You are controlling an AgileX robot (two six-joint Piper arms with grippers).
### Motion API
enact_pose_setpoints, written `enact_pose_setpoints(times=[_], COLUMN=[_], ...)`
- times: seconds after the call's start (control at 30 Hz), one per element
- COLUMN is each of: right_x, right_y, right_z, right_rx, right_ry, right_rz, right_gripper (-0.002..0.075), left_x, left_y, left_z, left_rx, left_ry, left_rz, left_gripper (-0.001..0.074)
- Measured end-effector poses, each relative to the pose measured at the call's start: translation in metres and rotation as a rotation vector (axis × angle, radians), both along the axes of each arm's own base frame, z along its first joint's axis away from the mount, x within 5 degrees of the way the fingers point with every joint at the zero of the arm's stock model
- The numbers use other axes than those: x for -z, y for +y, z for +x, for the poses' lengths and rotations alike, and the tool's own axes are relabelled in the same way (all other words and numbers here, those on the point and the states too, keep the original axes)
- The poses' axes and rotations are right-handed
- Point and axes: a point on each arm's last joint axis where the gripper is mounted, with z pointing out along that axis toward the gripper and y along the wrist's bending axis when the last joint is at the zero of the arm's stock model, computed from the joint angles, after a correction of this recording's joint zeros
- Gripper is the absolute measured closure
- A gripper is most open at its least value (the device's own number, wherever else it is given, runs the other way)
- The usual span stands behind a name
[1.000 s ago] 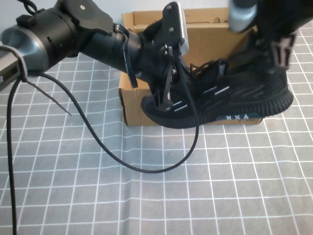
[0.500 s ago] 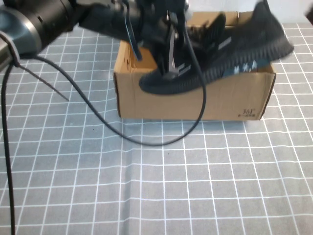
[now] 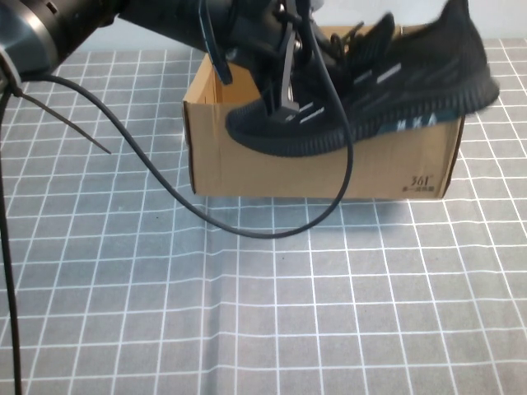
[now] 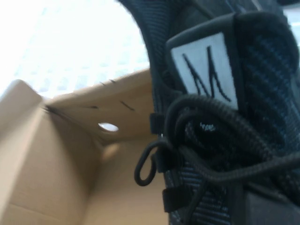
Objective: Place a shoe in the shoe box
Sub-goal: Hand over the shoe
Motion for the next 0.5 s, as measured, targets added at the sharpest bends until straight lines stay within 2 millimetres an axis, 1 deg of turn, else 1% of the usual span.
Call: enact_pose_setpoints(times=[0.17,0.4,0.5], right_x=[0.000,-0.001,-0.001], right_y=[0.000,0.000,0.000], right_z=[0.000,0.000,0.000], right_rx=[0.002,0.002,0.002], right_ry=[-0.006,-0.007,-0.007], right_rz=[0.002,0.003,0.003], right_gripper=[0.0742,0.0742,0.0742], left_x=[0.007,0.023,0.025], left_y=[0.001,0.001,0.001], left_z=[-0.004,-0.007,-0.007], left_rx=[0.020,0.054,0.046], left_ry=[0.080,0.221,0.248], left_rz=[0.039,0.110,0.119], left_gripper=[0.0715,0.0715,0.0715])
